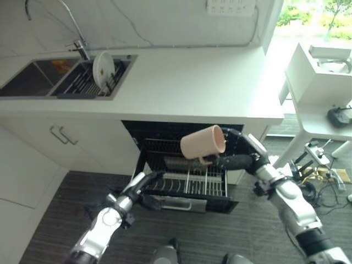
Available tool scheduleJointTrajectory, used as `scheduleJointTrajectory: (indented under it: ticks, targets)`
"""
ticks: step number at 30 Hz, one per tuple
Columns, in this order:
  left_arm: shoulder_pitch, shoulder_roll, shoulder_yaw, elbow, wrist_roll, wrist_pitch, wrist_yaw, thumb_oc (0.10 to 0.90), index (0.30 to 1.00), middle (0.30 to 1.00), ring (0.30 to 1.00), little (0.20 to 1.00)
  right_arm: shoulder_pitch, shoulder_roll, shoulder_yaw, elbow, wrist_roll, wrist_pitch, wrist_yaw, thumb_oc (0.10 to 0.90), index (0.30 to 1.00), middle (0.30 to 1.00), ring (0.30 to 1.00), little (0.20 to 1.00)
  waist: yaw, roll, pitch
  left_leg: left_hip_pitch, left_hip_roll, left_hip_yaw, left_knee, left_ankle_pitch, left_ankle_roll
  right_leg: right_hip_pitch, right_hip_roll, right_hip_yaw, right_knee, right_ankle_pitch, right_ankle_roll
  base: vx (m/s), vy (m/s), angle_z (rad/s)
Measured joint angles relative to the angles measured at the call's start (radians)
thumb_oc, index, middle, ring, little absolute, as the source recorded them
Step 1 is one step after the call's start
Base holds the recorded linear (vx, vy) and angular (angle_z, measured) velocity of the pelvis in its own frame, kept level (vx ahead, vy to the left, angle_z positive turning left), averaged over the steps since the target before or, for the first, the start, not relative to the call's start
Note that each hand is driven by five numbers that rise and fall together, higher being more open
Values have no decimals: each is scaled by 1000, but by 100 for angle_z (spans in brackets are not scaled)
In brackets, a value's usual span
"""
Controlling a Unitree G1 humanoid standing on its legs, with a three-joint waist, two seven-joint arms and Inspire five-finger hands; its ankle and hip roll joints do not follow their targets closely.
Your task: Place the dishes in the dishwasher.
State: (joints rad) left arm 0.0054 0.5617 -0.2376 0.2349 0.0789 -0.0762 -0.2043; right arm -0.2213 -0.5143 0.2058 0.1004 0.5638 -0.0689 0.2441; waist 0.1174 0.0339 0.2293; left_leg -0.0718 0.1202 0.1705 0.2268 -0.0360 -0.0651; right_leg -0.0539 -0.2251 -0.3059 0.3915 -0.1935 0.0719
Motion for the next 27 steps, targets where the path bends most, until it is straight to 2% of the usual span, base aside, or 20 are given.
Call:
scheduleJointTrajectory:
  ticks: [3, 8, 10, 16, 22, 23, 27]
  targets:
    - [-8, 0, -2, -20, -31, -36, -3, 800, 900, 900, 900, 900, -12, 9, 28, 0, 0, 0, 37, 400, 300, 300, 300, 300, 0, -3, -2, -1, -1, -6, 6, 0, 0, 5, -2, -6, 0, 0, 0, -16, 10, 7]
    - [-72, -1, -2, -41, -34, -52, 18, 800, 900, 900, 900, 900, -15, 11, 59, -2, -1, 0, 65, 400, 300, 300, 300, 300, 0, -3, -13, -6, -2, -9, 11, -1, 2, 4, -4, -7, 6, 0, 0, -3, 3, 1]
    - [-80, -1, -1, -48, -34, -56, 41, 800, 900, 900, 900, 900, -15, 11, 58, -3, -1, 0, 64, 400, 300, 300, 300, 300, -2, -3, -32, -13, -2, -9, 12, -1, 2, -3, -5, -7, 7, 0, 0, 0, 0, 0]
    - [-84, -3, -1, -47, -23, -56, 73, 800, 900, 900, 900, 900, -15, 6, 53, -3, -1, 0, 60, 400, 300, 300, 300, 300, -5, -3, -42, -13, -2, -8, 14, -1, 2, -4, -5, -6, 7, 0, 0, 8, 5, 0]
    - [-82, -1, -1, -47, 6, -56, 87, 800, 900, 900, 900, 900, -13, 19, 46, 29, -1, 0, -5, 400, 300, 300, 300, 300, -4, -4, -42, -13, -2, -7, 12, -1, 3, -3, -5, -7, 7, 0, 0, 54, 22, 0]
    - [-74, -2, 0, -48, 6, -55, 87, 800, 900, 900, 900, 900, 6, 47, 33, 59, -1, 0, -37, 400, 300, 300, 300, 300, -3, -4, -42, -13, -2, -7, 12, -2, 4, -3, -6, -7, 7, 0, 0, 58, 21, 1]
    - [-45, -2, 0, -48, 12, -48, 87, 800, 900, 900, 900, 900, 73, 58, 31, 63, -3, 0, -85, 400, 300, 300, 300, 300, -5, -4, -42, -14, -4, -6, 11, -3, 6, -3, -7, -7, 5, 0, 0, 51, 21, 0]
